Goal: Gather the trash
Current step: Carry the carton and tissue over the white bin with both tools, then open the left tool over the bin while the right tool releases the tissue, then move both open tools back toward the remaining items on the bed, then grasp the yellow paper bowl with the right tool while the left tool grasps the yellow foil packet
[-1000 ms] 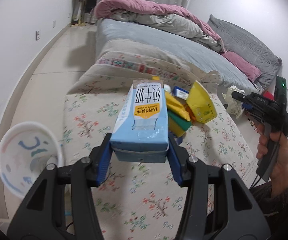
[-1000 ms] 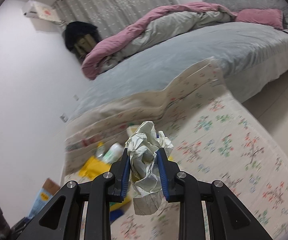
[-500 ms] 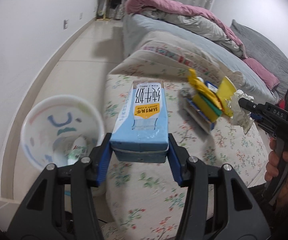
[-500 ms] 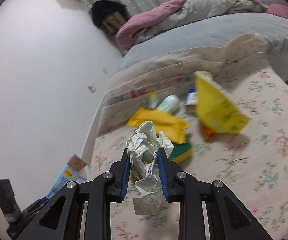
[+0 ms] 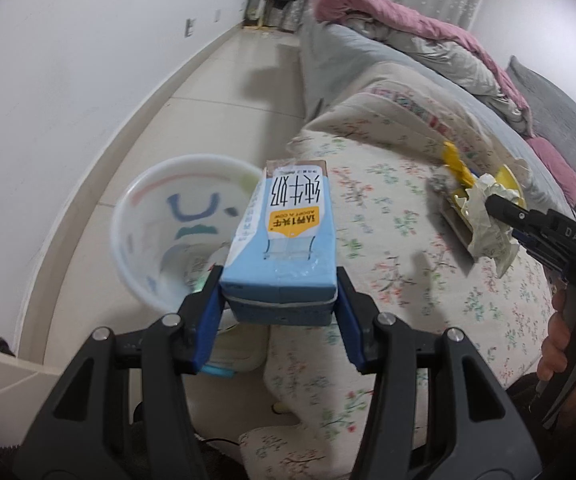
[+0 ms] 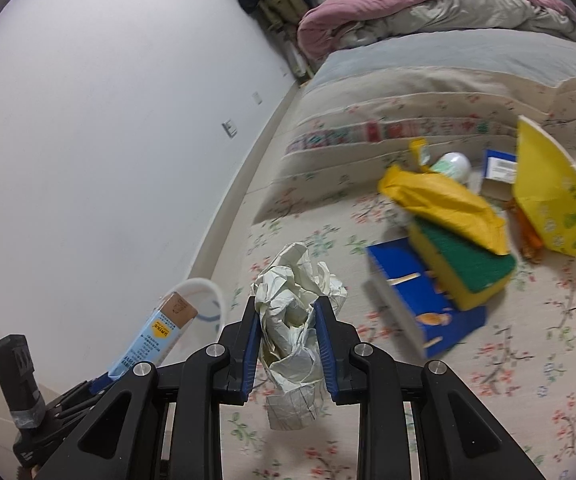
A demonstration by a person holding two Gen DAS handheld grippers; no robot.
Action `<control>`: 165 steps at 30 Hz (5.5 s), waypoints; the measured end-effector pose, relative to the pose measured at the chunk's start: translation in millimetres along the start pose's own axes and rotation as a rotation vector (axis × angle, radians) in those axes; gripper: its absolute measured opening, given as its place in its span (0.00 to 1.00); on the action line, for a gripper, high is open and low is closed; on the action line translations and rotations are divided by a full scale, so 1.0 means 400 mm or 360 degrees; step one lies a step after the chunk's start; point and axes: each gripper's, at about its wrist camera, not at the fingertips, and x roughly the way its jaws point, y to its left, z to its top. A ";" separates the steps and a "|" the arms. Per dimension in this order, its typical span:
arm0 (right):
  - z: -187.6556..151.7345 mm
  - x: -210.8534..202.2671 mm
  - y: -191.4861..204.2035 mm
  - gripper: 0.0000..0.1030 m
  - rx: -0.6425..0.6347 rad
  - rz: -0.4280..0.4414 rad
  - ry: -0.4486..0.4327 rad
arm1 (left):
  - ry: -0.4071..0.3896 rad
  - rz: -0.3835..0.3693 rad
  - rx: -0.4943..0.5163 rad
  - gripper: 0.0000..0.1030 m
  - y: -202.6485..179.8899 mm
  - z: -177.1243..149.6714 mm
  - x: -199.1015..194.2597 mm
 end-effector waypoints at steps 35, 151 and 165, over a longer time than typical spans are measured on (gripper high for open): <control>-0.031 0.314 0.201 0.27 -0.0247 0.0170 0.0299 | 0.0182 0.0296 -0.0290 0.94 0.204 0.014 0.097; 0.134 0.053 -0.511 0.68 -0.0076 -0.0890 -0.0040 | 0.0225 -0.0151 0.0264 0.99 -0.441 0.207 0.281; 0.117 -0.039 -0.546 0.66 0.0149 -0.0752 -0.0123 | 0.0255 -0.0565 0.0187 0.52 -0.552 0.274 0.366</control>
